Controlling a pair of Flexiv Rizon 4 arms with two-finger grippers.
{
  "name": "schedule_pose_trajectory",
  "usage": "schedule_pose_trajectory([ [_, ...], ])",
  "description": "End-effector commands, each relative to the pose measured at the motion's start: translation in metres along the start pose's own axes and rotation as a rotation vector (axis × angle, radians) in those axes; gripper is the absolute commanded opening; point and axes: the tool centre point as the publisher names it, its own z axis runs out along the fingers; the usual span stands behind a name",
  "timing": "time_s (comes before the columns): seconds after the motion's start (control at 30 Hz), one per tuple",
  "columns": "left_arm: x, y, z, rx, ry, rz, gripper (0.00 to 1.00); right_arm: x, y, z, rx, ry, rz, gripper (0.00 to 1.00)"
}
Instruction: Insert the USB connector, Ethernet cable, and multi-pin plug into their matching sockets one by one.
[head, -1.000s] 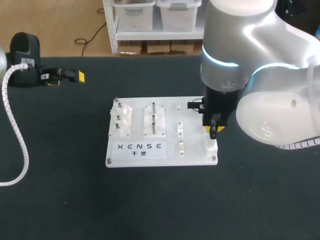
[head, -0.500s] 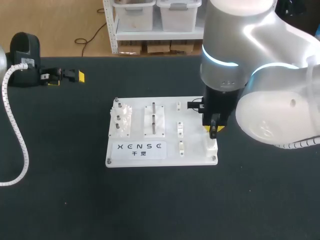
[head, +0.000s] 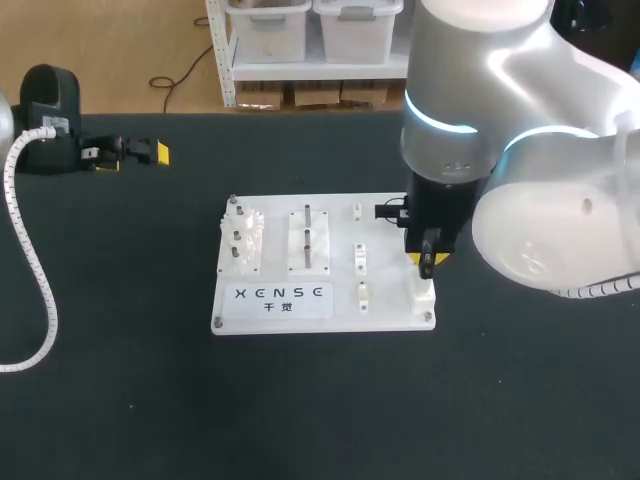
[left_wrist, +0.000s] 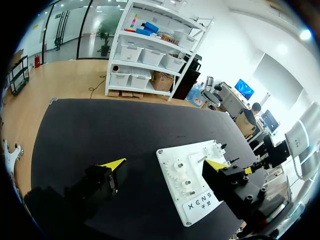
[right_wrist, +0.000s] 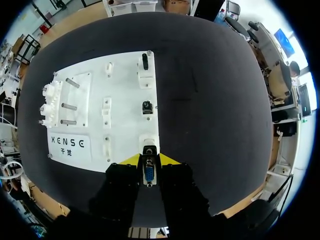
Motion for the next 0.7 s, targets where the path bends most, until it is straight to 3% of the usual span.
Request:
schedule_pose_trajectory([
  [0.03,0.0,0.0,0.0,0.0,0.0,0.0,1.0,0.0011,-0.0004,0.0,0.0,-0.002,0.0,0.0],
  [0.7,0.0,0.0,0.0,0.0,0.0,0.0,1.0,-0.0031,0.0009,0.0055,0.006,0.002,0.007,0.0],
])
